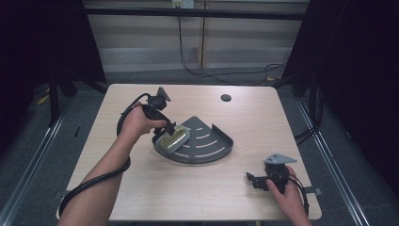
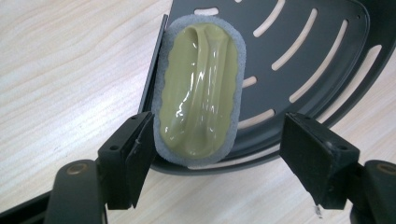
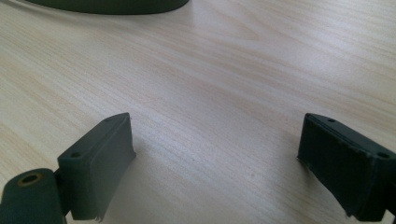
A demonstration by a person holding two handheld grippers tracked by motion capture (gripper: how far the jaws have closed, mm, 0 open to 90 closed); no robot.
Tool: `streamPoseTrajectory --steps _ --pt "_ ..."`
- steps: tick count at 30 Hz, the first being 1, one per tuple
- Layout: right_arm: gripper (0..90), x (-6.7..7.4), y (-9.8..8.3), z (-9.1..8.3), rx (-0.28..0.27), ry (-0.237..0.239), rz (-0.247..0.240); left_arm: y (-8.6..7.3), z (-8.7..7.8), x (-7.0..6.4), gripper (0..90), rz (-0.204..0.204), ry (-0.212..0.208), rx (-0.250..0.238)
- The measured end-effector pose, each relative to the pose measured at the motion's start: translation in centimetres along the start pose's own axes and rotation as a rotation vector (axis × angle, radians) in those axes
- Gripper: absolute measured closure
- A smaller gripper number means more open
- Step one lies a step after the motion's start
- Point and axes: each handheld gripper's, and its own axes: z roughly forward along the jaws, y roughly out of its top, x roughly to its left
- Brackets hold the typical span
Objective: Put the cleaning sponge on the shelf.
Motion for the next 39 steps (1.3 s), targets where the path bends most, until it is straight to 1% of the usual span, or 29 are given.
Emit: streamPoseTrajectory --steps 3,7,10,12,14,19,22,28,34,39 --pt "9.7 0.0 0.0 0.0 0.000 0.000 0.000 -0.3 -0.2 0.1 26.8 0.003 0.002 0.001" --pt "9.7 0.0 0.0 0.0 0.000 0.000 0.000 -0.8 -0.6 0.3 26.8 -0.006 0.001 -0.003" --pt "9.7 0.0 0.0 0.0 0.000 0.000 0.000 -1.3 -0.8 0.6 26.8 -0.005 0.000 0.001" --pt "9.7 0.0 0.0 0.0 0.000 -0.001 0.000 -1.6 -1.0 0.7 26.8 -0.014 0.002 0.001" --pt "9.7 0.0 0.0 0.0 0.000 0.000 0.000 -1.9 -1.2 1.0 26.8 -0.011 0.001 0.000" --pt "9.7 0.0 0.0 0.0 0.001 0.000 0.002 -2.7 -1.5 1.6 26.8 -0.030 -0.001 -0.003" --pt "9.7 0.0 0.0 0.0 0.001 0.000 0.002 -3.2 -1.7 1.9 26.8 -0.031 0.002 -0.001" --pt "9.7 0.0 0.0 0.0 0.001 0.000 0.002 -4.1 -1.8 2.5 26.8 -0.045 -0.001 0.010" --pt "9.7 0.0 0.0 0.0 0.003 0.000 0.005 -5.1 -1.6 3.1 26.8 -0.053 -0.003 0.021" --pt "9.7 0.0 0.0 0.0 0.003 -0.001 0.004 -5.9 -1.4 3.6 26.8 -0.069 -0.005 0.033"
